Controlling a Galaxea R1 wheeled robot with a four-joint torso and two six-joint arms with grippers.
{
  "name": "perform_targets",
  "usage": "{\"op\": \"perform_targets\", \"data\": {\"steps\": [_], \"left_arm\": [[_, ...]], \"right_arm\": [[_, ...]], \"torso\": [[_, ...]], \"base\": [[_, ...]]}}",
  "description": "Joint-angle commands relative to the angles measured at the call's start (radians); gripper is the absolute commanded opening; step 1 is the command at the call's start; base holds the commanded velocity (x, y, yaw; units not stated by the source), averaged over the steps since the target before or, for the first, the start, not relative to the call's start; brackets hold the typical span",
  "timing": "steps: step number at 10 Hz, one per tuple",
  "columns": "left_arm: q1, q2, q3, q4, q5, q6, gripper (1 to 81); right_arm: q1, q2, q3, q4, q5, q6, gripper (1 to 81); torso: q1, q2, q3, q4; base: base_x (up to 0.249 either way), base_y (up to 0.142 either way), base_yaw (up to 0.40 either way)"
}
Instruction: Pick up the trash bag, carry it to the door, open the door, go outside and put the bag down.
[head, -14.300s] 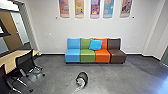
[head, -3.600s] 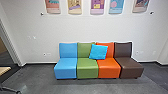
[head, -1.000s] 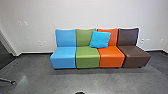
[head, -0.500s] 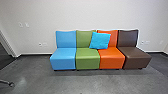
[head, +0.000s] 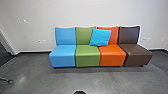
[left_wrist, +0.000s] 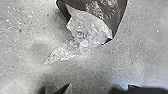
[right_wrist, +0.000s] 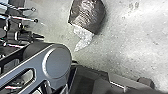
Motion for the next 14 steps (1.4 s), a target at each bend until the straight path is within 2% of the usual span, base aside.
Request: {"op": "perform_targets", "data": {"steps": [1,2,5,8,12,13,14], "left_arm": [[-0.119,-0.023,0.001,-0.017,0.071,-0.002,81.1],[-0.14,-0.02,0.001,-0.018,0.076,-0.004,81.1],[-0.219,0.008,-0.005,-0.029,0.128,-0.004,81.1],[-0.246,0.037,-0.036,-0.032,0.13,-0.004,81.1],[-0.263,0.129,-0.126,-0.015,0.16,-0.004,81.1],[-0.277,0.148,-0.139,-0.015,0.16,-0.002,81.1],[-0.294,0.163,-0.139,-0.015,0.166,-0.004,81.1]], "right_arm": [[0.091,-0.051,0.047,0.021,-0.082,-0.001,81.1],[0.094,-0.057,0.049,0.021,-0.084,-0.001,81.1],[0.096,-0.062,0.046,0.023,-0.09,-0.001,81.1],[0.093,-0.067,0.041,0.023,-0.092,0.008,81.1],[0.125,-0.071,0.041,0.023,-0.099,0.027,81.1],[0.157,-0.077,0.049,0.023,-0.128,0.042,81.1],[0.183,-0.082,0.059,0.023,-0.152,0.059,81.1]], "torso": [[0.061,-0.094,-0.088,0.0],[0.083,-0.129,-0.026,0.0],[0.135,-0.21,-0.057,0.0],[0.204,-0.32,-0.058,0.0],[0.294,-0.465,-0.058,0.0],[0.316,-0.501,-0.122,-0.025],[0.337,-0.534,-0.155,-0.025]], "base": [[0.0,0.0,0.0],[0.0,0.0,0.0],[0.0,0.0,0.0],[0.0,0.0,0.0],[0.0,0.0,0.0],[0.0,0.0,0.0],[0.0,0.0,0.0]]}}
